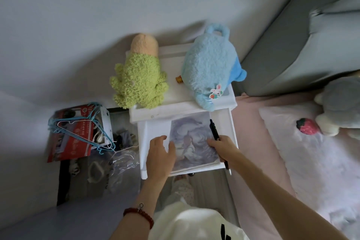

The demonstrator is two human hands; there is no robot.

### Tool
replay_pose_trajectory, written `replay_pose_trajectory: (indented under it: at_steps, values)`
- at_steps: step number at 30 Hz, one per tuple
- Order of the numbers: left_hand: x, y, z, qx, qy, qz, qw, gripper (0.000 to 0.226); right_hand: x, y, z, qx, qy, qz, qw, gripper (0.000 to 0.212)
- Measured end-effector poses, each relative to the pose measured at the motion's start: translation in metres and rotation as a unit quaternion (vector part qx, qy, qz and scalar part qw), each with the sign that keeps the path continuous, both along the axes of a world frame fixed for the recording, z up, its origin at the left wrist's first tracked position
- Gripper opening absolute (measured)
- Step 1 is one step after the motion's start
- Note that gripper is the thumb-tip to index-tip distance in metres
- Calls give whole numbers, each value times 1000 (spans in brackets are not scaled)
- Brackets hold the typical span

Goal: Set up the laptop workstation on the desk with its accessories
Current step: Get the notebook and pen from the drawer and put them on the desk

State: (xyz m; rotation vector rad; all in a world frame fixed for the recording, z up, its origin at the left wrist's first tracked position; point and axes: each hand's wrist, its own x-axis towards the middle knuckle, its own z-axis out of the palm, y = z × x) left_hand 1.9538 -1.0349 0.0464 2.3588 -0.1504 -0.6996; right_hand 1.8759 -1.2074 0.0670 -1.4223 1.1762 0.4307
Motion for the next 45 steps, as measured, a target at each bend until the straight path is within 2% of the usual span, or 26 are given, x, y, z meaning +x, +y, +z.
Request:
replay_pose_trajectory:
  at_steps: [3,7,11,14,17,20,24,26,30,32,35,42,45]
  values:
    - [-16,5,6,1,-13,-24,1000,38,-30,-2,19,-34,-19,31,999,32]
    - [-45,12,4,46,-72,-131,988,34,-58,-7,39,-73,-46,70,994,30]
    - [-69,23,-11,163,-120,-260,944,35,-94,-11,64,-114,-67,86,988,31]
    - [-73,20,-19,208,-187,-317,906,35,-117,-11,67,-197,-63,132,970,24]
    - [-69,6,-25,225,-258,-370,864,37,-132,-10,48,-266,-85,67,958,10]
    - [-64,1,-26,221,-278,-396,847,32,-135,-8,44,-303,-115,15,946,10]
    - [-45,-6,-21,200,-319,-343,861,25,-123,-9,47,-318,-158,-30,934,17]
    - [-27,-18,-19,199,-350,-314,860,29,-114,-9,47,-316,-168,-51,932,18]
    - [19,-48,-18,198,-360,-299,861,71,-89,-19,43,-320,-174,-80,928,19]
    - [35,-56,-18,202,-357,-314,856,80,-79,-23,39,-320,-173,-84,928,18]
    - [52,-59,-28,208,-368,-336,842,76,-67,-27,33,-315,-174,-97,928,16]
    - [64,-69,-41,203,-366,-315,852,69,-67,-36,31,-312,-174,-121,926,15]
    - [58,-65,-36,186,-328,-275,884,62,-82,-37,36,-315,-175,-133,923,17]
